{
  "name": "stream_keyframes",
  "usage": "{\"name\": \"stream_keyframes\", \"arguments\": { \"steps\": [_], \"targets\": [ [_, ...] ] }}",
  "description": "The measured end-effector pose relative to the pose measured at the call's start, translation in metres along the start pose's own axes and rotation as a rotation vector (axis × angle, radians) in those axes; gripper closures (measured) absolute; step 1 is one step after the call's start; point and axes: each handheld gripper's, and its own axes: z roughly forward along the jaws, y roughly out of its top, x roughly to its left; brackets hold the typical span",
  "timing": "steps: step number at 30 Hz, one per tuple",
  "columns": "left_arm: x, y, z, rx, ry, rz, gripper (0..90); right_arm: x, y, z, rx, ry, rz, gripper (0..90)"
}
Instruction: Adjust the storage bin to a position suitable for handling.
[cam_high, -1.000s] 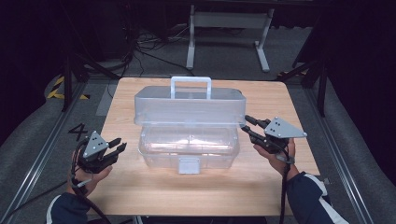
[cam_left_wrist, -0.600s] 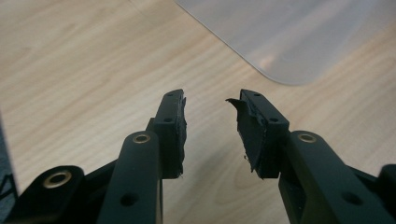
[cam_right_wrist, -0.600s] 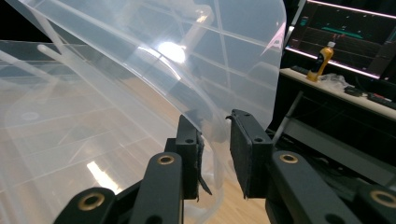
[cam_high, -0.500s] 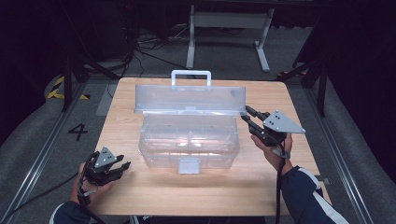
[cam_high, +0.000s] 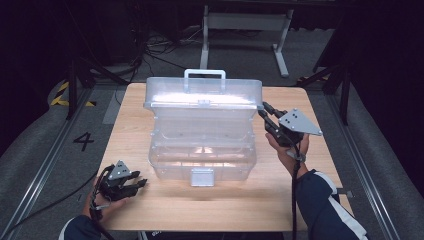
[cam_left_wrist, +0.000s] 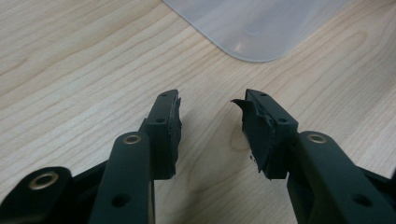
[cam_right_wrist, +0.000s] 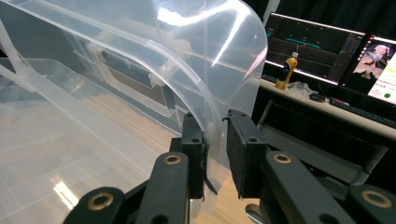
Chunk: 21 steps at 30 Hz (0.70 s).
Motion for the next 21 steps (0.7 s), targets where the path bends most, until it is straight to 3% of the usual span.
{"name": "stream_keyframes", "arguments": {
  "steps": [3, 4, 8, 9, 12, 21],
  "targets": [
    [0.0, 0.0, 0.001, -0.006, -0.008, -0.005, 54.6, -0.002, 0.002, 0.002, 0.001, -0.001, 0.007, 78.2],
    [0.0, -0.002, 0.002, -0.025, -0.025, -0.012, 50.5, -0.003, 0.003, 0.004, 0.003, -0.001, 0.008, 78.4],
    [-0.001, -0.003, 0.003, -0.03, -0.03, 0.005, 44.3, -0.005, 0.005, 0.006, 0.005, 0.001, 0.015, 78.8],
    [-0.001, -0.002, 0.004, -0.024, -0.02, 0.02, 41.0, -0.006, 0.005, 0.007, 0.005, 0.001, 0.015, 78.9],
    [0.0, -0.001, 0.005, -0.008, 0.008, 0.003, 28.9, -0.008, 0.007, 0.01, 0.008, 0.003, 0.013, 79.3],
    [0.001, -0.001, 0.007, -0.013, -0.002, -0.009, 25.5, -0.013, 0.012, 0.018, 0.015, -0.015, 0.016, 81.4]
  ]
}}
